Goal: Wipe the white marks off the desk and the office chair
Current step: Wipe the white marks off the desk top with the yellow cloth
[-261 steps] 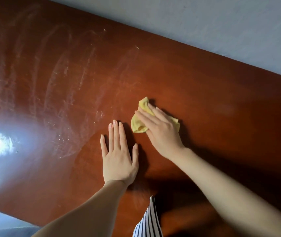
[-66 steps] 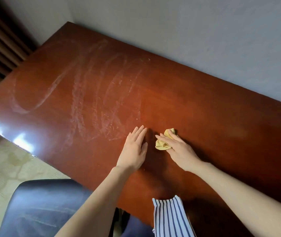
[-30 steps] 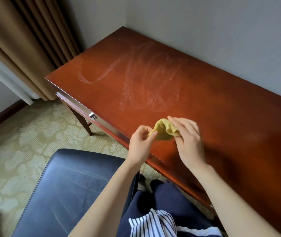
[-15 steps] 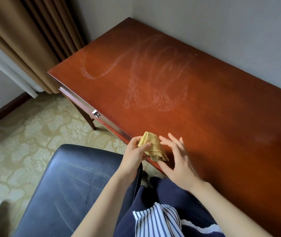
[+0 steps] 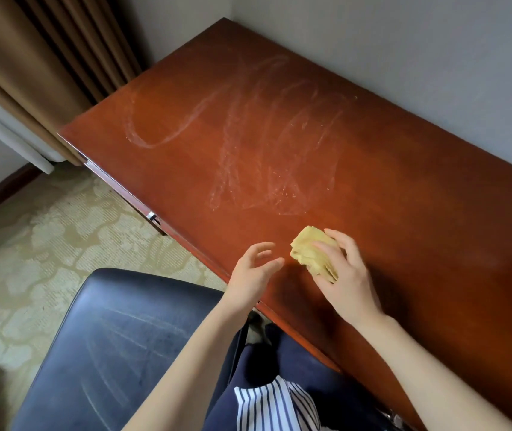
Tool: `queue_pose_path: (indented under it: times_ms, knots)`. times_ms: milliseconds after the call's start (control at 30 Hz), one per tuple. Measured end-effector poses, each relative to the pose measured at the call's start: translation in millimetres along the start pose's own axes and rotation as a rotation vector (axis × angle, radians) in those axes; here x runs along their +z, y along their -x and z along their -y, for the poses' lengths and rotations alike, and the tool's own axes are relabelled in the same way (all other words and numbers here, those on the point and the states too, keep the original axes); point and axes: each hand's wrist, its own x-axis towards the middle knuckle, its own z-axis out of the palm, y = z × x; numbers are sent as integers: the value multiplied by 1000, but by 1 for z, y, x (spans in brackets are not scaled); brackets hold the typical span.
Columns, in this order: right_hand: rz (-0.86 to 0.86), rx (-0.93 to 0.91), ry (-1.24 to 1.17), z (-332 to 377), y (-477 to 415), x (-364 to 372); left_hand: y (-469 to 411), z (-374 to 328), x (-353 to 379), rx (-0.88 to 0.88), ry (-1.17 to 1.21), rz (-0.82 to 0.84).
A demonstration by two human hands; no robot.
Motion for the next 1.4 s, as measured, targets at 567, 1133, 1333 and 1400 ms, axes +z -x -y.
queue_pose_path:
  times_ms: [567, 1133, 1333, 1400]
  knots:
    - [63, -156, 121, -40, -33, 36, -47, 19, -46, -189, -1328, -220]
    - [103, -45, 50, -20, -135, 77, -53, 16, -42, -218, -1404, -220]
    - [114, -64, 36, 11, -101, 91, -50, 22, -45, -171, -1387, -252]
    - [179, -249, 28, 6, -84, 81, -48, 24, -46, -148, -1375, -268]
